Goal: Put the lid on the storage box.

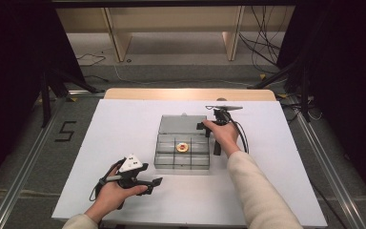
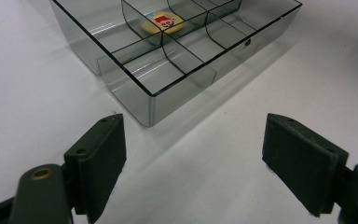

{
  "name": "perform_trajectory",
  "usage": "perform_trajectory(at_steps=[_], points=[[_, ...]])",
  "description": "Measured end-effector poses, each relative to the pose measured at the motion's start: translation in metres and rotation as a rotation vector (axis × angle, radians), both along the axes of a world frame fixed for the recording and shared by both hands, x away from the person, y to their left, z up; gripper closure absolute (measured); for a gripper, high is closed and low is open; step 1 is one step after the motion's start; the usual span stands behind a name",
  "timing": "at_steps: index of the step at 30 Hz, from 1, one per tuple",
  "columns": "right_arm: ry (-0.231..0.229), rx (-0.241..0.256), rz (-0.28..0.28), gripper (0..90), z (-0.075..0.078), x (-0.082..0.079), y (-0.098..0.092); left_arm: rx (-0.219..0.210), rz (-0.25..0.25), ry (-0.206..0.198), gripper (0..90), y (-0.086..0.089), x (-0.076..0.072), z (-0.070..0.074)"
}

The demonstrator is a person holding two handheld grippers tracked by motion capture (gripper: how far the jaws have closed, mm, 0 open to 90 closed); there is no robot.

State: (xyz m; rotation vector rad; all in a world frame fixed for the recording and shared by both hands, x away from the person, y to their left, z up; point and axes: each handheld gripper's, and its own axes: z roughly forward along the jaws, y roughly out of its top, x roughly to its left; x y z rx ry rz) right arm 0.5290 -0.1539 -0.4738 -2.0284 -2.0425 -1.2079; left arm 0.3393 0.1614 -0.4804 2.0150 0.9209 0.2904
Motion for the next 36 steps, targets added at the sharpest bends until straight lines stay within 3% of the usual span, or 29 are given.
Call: perform_trajectory(at_steps=[7,11,19,21,26,30,32,36], points=[[0.013,0.060,-0.025,59.1,-0.001,-0.001,-0.007,-0.003,0.005,0.003,21.5,-0.001,0.002,-0.001],[-0.008,0.082,-0.024,65.8,0.002,-0.001,-0.012,-0.005,0.010,0.007,22.5,0.000,0.004,-0.001],[-0.106,0.081,0.037,77.4,0.016,-0.004,-0.022,-0.048,0.065,0.026,29.4,0.003,0.018,0.004],[-0.120,0.078,0.057,79.1,0.019,-0.005,-0.024,-0.078,0.098,0.034,33.1,0.005,0.026,0.008],[-0.159,0.067,0.089,80.9,0.022,-0.008,-0.026,-0.104,0.163,0.021,40.7,0.009,0.052,0.021],[-0.185,0.055,0.109,81.5,0.023,-0.010,-0.026,-0.114,0.231,0.032,48.1,0.009,0.081,0.029],[-0.199,0.044,0.115,81.6,0.024,-0.011,-0.026,-0.107,0.249,0.041,51.0,0.008,0.097,0.033],[-0.223,0.022,0.128,81.9,0.026,-0.014,-0.025,-0.131,0.284,0.071,55.8,0.004,0.127,0.036]])
